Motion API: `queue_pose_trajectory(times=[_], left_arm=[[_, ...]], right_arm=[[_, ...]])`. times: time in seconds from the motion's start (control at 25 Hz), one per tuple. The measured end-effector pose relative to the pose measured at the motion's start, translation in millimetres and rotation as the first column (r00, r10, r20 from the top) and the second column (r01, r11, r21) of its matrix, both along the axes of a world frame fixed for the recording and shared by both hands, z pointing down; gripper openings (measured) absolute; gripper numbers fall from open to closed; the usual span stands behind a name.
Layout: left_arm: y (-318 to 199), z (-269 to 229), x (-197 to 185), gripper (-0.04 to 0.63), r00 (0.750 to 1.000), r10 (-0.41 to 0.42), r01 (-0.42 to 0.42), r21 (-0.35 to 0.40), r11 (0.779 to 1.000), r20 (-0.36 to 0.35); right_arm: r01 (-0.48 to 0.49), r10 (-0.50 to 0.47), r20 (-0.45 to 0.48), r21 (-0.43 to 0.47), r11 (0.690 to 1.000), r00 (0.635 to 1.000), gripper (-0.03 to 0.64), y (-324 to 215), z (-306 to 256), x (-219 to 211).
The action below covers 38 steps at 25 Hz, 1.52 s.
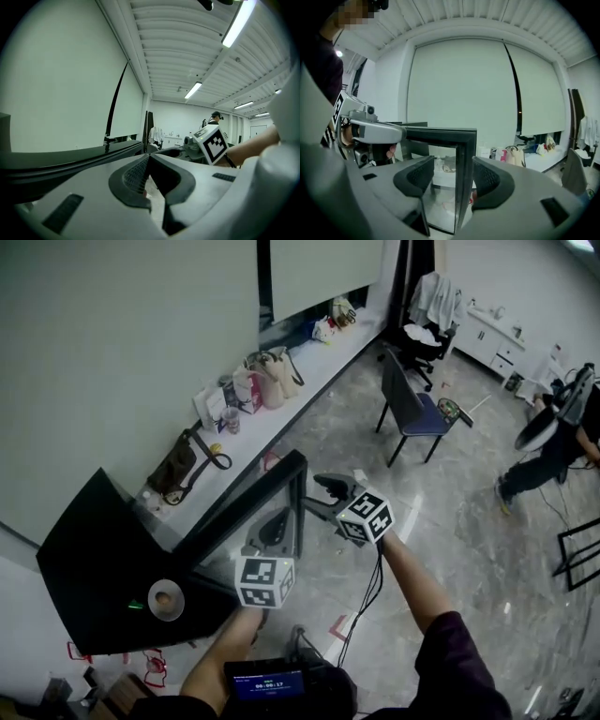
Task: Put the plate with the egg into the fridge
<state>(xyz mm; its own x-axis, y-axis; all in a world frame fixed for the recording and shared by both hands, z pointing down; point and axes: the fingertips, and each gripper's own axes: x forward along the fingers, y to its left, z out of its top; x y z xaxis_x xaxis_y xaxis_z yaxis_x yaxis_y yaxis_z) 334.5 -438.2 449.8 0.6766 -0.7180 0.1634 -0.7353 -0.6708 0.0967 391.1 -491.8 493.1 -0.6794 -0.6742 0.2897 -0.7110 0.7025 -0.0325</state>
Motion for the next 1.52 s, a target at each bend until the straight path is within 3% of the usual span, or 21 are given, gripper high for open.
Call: queue_pose_trajectory(times=[0.16,0.32,0.68,0.92,1.12,1.28,1.52], left_arm=[[-21.0,13.1,5.1,0.009,1.0,-0.017,0.017,-0.012,1.0,0.021],[-26.2,22.4,1.5,0.009,0.999,-0.032,0.033,-0.017,0.999,0.04],[-17.1,21.6,-15.7,0.009,0.998,-0.05,0.051,-0.012,0.999,0.047],[26.2,23.1,-19.4,0.009,0.999,-0.005,0.005,-0.011,1.0,0.048],[73.6,21.2,-36.8,0.009,0.998,0.052,-0.052,-0.005,0.999,0.026],[123.3,23.3,-53.8,0.009,0.993,0.114,-0.114,-0.002,0.993,0.023],[196.0,25.0,-86.7,0.009,0.983,0.185,-0.185,-0.006,0.983,0.003]], right_arm=[[0.1,-0.101,-0.034,-0.044,0.994,0.994,0.262,-37.0,19.1,-6.3],[0.178,-0.18,-0.03,-0.043,0.983,0.983,0.273,-40.4,21.9,-17.2],[0.136,-0.138,-0.045,-0.052,0.989,0.989,0.279,-25.0,21.7,-13.3],[0.026,-0.029,-0.04,-0.059,0.998,0.999,0.287,24.4,21.0,5.7],[-0.135,0.134,-0.014,-0.052,0.99,0.991,0.287,75.7,17.9,17.2],[-0.285,0.287,0.016,-0.058,0.957,0.958,0.287,135.6,12.8,19.7],[-0.476,0.476,-0.014,-0.039,0.879,0.88,0.287,217.6,13.3,13.0]])
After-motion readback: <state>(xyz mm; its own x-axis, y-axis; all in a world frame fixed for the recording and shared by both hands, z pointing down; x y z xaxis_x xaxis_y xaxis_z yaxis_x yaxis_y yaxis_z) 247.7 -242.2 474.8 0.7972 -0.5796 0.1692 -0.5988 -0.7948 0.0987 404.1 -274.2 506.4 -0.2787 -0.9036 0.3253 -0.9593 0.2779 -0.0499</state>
